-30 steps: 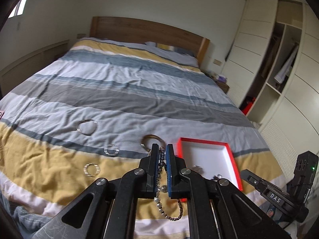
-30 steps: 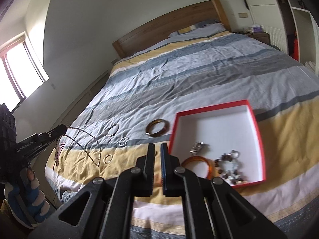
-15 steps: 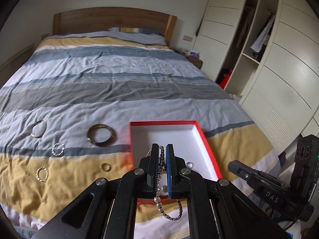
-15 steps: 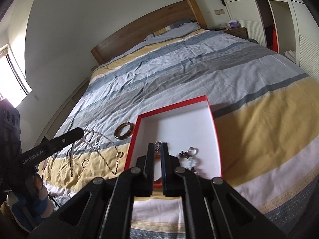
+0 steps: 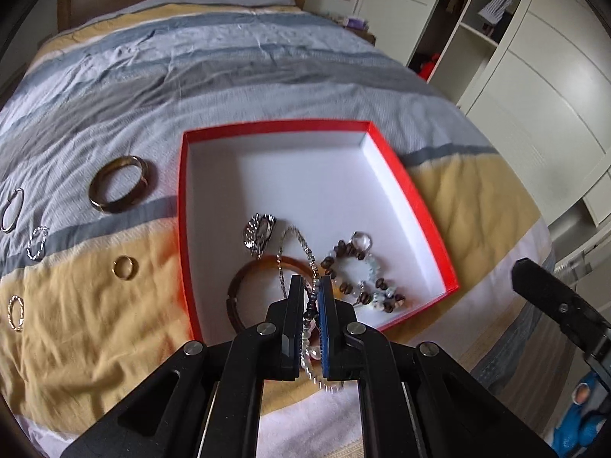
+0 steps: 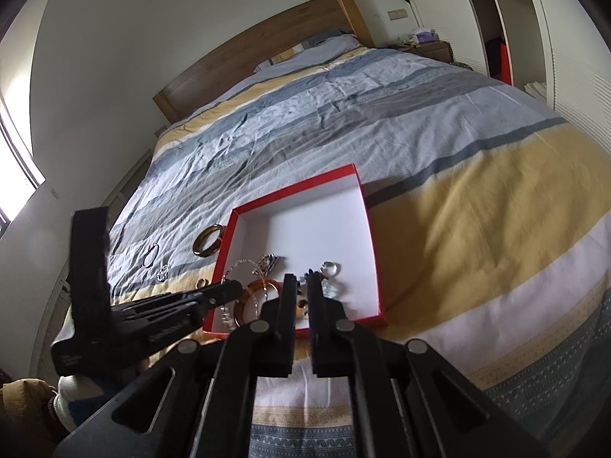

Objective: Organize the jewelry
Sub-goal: 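Lower both items into the red box and open both grippers, then withdraw both tools from the box back over the bed, then grasp the twisted silver hoop with the right gripper, then carry the hoop into the red box and open the right gripper, then move both tools back over the remaining rings on the bed, then grasp a twisted silver hoop earring with the left gripper while the right grasps a small silver ring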

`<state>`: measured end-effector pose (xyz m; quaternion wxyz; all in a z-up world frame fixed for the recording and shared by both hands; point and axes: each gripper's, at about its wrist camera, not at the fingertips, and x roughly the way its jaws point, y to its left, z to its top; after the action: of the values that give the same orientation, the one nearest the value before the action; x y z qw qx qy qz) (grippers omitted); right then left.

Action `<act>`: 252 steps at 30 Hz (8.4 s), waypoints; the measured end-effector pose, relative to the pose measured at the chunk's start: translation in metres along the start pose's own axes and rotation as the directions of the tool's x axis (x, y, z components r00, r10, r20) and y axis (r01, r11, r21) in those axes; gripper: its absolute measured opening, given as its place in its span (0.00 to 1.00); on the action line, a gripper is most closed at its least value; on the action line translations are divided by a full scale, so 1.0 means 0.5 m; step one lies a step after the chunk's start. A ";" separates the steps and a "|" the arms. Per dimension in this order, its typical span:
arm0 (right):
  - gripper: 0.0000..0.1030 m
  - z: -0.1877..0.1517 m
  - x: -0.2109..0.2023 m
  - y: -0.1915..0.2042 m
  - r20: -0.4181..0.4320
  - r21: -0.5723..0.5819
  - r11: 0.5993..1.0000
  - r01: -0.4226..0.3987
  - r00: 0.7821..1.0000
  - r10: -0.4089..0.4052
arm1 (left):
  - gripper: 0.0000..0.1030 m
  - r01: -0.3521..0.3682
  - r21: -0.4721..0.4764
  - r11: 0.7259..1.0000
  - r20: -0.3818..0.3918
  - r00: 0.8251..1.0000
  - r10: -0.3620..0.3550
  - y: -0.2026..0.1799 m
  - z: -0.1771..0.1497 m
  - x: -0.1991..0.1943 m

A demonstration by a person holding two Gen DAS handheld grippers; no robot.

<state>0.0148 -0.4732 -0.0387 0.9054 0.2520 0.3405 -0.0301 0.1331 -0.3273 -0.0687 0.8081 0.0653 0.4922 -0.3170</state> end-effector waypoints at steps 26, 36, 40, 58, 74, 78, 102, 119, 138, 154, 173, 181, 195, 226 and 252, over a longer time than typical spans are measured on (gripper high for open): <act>0.05 -0.025 -0.006 -0.023 -0.019 0.030 0.998 0.058 0.998 -0.057 | 0.31 -0.056 -0.026 0.998 -0.047 0.997 0.055 0.043 0.042 0.079; 0.08 -0.027 -0.011 0.011 -0.012 0.011 0.999 0.052 0.999 -0.052 | 0.49 -0.018 -0.056 0.998 0.023 1.000 0.019 0.068 0.033 0.011; 0.08 -0.028 -0.007 0.026 -0.013 0.006 0.999 0.051 0.999 -0.051 | 0.49 0.001 -0.060 0.998 0.035 0.999 0.001 0.076 0.027 -0.008; 0.09 -0.033 0.084 0.178 -0.087 -0.112 0.994 0.004 0.996 -0.014 | 0.51 -0.148 -0.243 0.959 0.172 0.966 0.193 0.252 -0.090 -0.171; 0.17 -0.046 0.354 0.483 -0.272 -0.301 0.940 -0.161 0.959 0.077 | 0.58 -0.324 -0.520 0.790 0.222 0.842 0.491 0.523 -0.205 -0.279; 0.17 -0.049 0.431 0.543 -0.308 -0.327 0.928 -0.179 0.948 0.075 | 0.58 -0.328 -0.562 0.759 0.232 0.819 0.525 0.554 -0.220 -0.281; 0.12 -0.067 0.653 0.606 -0.343 -0.460 0.886 -0.049 0.931 -0.127 | 0.59 -0.233 -0.619 0.750 0.247 0.849 0.468 0.616 -0.226 -0.249; 0.03 -0.028 0.450 0.587 -0.185 -0.462 0.885 -0.065 0.982 -0.025 | 0.60 -0.249 -0.610 0.752 0.268 0.829 0.491 0.602 -0.222 -0.255; 0.03 0.021 0.271 0.187 -0.107 -0.205 0.938 0.278 0.947 -0.304 | 0.66 -0.289 -0.592 0.752 0.265 0.812 0.520 0.532 -0.224 -0.304; 0.04 -0.004 0.305 0.090 -0.155 -0.173 0.888 0.425 0.879 -0.451 | 0.66 -0.289 -0.610 0.738 0.247 0.815 0.524 0.546 -0.233 -0.304; 0.07 0.017 0.220 0.103 -0.101 -0.108 0.913 0.392 0.910 -0.403 | 0.67 -0.316 -0.616 0.722 0.234 0.801 0.551 0.540 -0.278 -0.360; 0.07 0.000 0.193 0.179 -0.083 -0.136 0.945 0.299 0.947 -0.311 | 0.67 -0.321 -0.616 0.719 0.238 0.794 0.559 0.536 -0.302 -0.383; 0.28 -0.019 0.232 0.313 -0.102 -0.226 0.968 0.110 0.985 -0.136 | 0.68 -0.293 -0.567 0.770 0.245 0.832 0.498 0.538 -0.283 -0.345; 0.28 -0.070 0.450 0.394 -0.211 -0.372 0.926 0.067 0.965 -0.155 | 0.72 -0.298 -0.451 0.842 0.167 0.898 0.407 0.555 -0.165 -0.171; 0.19 -0.085 0.458 0.409 -0.185 -0.470 0.878 0.091 0.962 -0.199 | 0.38 -0.290 -0.388 0.875 0.113 0.927 0.358 0.563 -0.164 -0.100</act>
<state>0.2110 -0.2478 -0.1215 0.8890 0.0072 0.4577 0.0116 0.2177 -0.0479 -0.1266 0.8892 -0.0330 0.4486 -0.0842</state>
